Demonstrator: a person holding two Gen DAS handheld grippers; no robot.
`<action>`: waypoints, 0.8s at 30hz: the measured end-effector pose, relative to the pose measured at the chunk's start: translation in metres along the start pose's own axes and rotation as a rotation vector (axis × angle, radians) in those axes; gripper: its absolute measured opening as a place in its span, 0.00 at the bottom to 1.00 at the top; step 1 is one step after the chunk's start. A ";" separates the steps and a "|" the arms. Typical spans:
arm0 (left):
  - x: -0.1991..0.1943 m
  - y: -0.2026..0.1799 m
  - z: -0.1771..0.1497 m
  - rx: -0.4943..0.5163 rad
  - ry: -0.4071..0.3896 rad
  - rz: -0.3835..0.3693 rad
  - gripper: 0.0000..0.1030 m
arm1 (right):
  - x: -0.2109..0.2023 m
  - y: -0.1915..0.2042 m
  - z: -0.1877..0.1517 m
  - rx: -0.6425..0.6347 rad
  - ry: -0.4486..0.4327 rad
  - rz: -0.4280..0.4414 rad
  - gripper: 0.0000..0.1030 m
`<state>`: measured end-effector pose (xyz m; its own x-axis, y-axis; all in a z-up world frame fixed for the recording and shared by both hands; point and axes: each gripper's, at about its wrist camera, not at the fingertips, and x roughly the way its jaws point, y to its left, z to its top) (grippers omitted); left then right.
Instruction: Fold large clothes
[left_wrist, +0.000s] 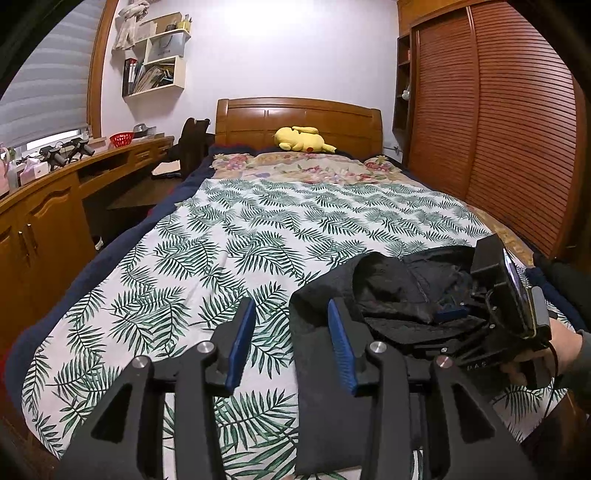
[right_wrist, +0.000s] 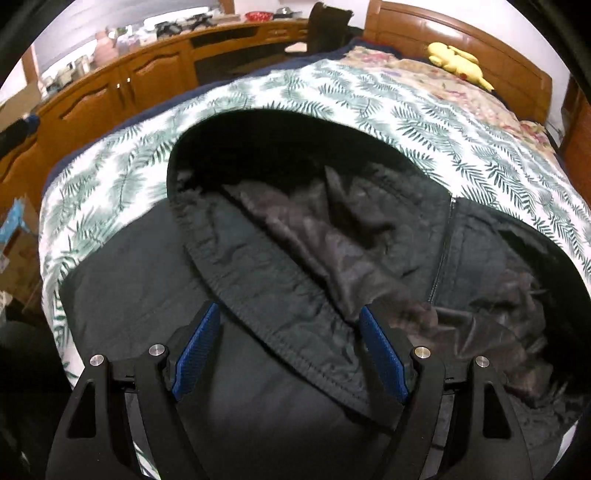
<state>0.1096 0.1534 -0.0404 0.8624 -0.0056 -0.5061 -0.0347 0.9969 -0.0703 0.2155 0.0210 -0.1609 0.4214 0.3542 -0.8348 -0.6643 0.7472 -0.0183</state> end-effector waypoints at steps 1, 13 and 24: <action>0.001 0.000 0.000 0.000 0.001 -0.001 0.38 | 0.003 0.001 -0.001 -0.013 0.019 -0.018 0.77; 0.014 -0.007 -0.006 0.013 0.038 0.013 0.39 | 0.022 -0.042 0.035 -0.024 0.007 -0.197 0.02; 0.022 -0.012 -0.010 0.019 0.053 0.009 0.39 | 0.051 -0.037 0.098 -0.083 -0.014 -0.313 0.02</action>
<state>0.1235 0.1408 -0.0590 0.8343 -0.0007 -0.5513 -0.0318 0.9983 -0.0494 0.3222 0.0671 -0.1490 0.6208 0.1226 -0.7743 -0.5491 0.7730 -0.3178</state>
